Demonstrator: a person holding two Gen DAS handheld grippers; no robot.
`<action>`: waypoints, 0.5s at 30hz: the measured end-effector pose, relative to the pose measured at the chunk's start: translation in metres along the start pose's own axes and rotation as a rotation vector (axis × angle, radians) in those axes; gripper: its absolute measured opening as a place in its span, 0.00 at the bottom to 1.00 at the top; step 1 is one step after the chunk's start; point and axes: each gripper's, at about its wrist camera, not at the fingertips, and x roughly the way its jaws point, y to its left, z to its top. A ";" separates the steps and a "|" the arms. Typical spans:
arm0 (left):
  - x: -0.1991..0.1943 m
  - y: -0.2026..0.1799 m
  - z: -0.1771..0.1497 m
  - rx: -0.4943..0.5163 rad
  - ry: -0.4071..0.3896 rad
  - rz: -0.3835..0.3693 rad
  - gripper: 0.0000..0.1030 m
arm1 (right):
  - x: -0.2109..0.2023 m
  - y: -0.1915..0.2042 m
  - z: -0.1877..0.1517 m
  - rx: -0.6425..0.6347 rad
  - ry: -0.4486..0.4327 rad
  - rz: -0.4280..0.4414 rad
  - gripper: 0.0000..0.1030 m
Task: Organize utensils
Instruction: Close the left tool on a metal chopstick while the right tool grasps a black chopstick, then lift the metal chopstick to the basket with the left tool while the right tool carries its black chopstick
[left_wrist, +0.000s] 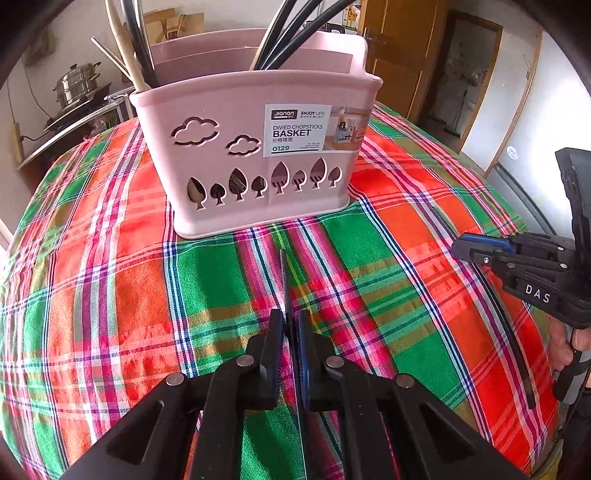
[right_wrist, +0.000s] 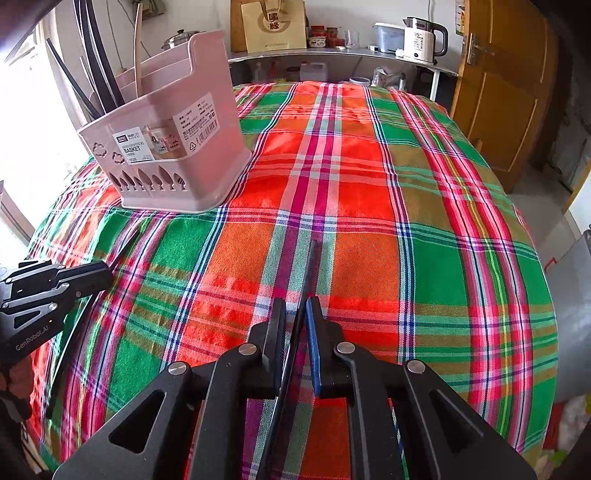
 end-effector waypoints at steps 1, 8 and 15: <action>0.000 -0.003 0.000 0.007 0.001 0.007 0.07 | 0.000 0.000 0.000 -0.001 0.001 -0.001 0.10; 0.002 -0.001 0.006 -0.008 0.014 -0.005 0.05 | -0.008 0.004 0.000 0.020 -0.033 0.061 0.05; -0.033 0.004 0.013 -0.023 -0.063 -0.045 0.05 | -0.051 0.024 0.009 -0.022 -0.141 0.097 0.05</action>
